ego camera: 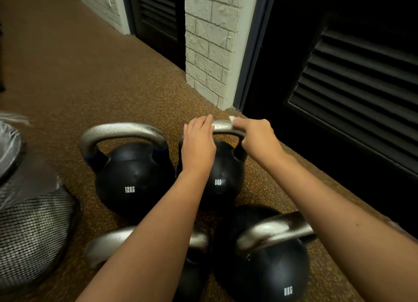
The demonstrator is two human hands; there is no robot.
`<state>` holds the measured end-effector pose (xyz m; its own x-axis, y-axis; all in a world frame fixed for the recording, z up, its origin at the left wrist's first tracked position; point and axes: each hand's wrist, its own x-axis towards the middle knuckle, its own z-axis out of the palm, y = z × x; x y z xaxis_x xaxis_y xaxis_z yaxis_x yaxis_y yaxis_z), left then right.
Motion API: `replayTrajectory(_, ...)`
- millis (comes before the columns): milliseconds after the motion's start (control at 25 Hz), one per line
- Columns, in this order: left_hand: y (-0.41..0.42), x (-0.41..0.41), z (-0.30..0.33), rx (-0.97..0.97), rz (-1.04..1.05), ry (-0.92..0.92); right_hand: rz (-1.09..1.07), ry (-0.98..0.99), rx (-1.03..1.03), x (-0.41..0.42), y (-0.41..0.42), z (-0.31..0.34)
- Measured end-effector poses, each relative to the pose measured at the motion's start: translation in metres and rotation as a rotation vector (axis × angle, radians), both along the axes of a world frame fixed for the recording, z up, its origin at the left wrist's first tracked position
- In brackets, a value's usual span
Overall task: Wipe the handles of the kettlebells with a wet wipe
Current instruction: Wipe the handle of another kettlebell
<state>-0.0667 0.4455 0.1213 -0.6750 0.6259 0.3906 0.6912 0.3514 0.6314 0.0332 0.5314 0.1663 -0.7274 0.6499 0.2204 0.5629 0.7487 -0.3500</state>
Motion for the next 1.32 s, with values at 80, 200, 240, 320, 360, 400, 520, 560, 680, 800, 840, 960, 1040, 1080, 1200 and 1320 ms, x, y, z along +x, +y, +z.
replayTrajectory(80,0.0,0.0,0.0,0.007,0.002,0.001,-0.031,-0.032,-0.017,-0.006,0.005,0.0)
replayTrajectory(200,0.001,-0.001,-0.002,0.017,-0.004,-0.002,0.076,-0.075,0.046,-0.012,-0.001,-0.001)
replayTrajectory(240,0.001,-0.001,-0.003,0.018,-0.006,0.002,0.115,-0.12,0.087,-0.008,-0.004,-0.004)
replayTrajectory(320,0.001,-0.002,-0.003,0.022,-0.012,0.01,0.146,-0.203,0.131,0.003,-0.006,-0.01)
replayTrajectory(360,0.001,-0.002,-0.003,0.028,-0.013,0.011,0.129,-0.222,0.131,0.009,-0.005,-0.011)
replayTrajectory(400,0.001,-0.002,-0.003,0.032,-0.011,0.012,0.099,-0.222,0.13,0.012,-0.004,-0.01)
replayTrajectory(520,0.001,-0.002,-0.003,0.029,-0.004,0.022,0.091,-0.233,0.136,0.01,-0.008,-0.008)
replayTrajectory(560,0.001,-0.002,-0.004,0.02,-0.005,0.025,0.12,-0.257,0.13,0.01,-0.012,-0.008)
replayTrajectory(680,0.003,-0.004,-0.006,-0.011,-0.007,0.046,0.163,-0.313,0.1,0.02,-0.022,-0.01)
replayTrajectory(800,0.002,-0.005,-0.007,-0.021,0.013,0.056,0.147,-0.347,0.094,0.026,-0.023,-0.011)
replayTrajectory(840,0.001,-0.004,-0.007,-0.028,0.027,0.061,0.133,-0.343,0.093,0.025,-0.024,-0.009)
replayTrajectory(960,-0.001,-0.004,-0.006,-0.067,0.085,0.057,0.147,-0.36,0.111,0.02,-0.035,-0.003)
replayTrajectory(1040,-0.004,-0.003,-0.005,-0.091,0.101,0.052,0.158,-0.378,0.119,0.024,-0.04,-0.003)
replayTrajectory(1080,-0.005,-0.003,-0.005,-0.098,0.097,0.047,0.144,-0.375,0.109,0.027,-0.038,-0.004)
replayTrajectory(1200,-0.007,-0.003,-0.003,-0.113,0.074,0.034,0.083,-0.327,0.069,0.025,-0.027,-0.004)
replayTrajectory(1320,-0.008,-0.002,0.002,-0.167,0.086,0.056,0.099,-0.306,0.053,0.012,-0.022,-0.002)
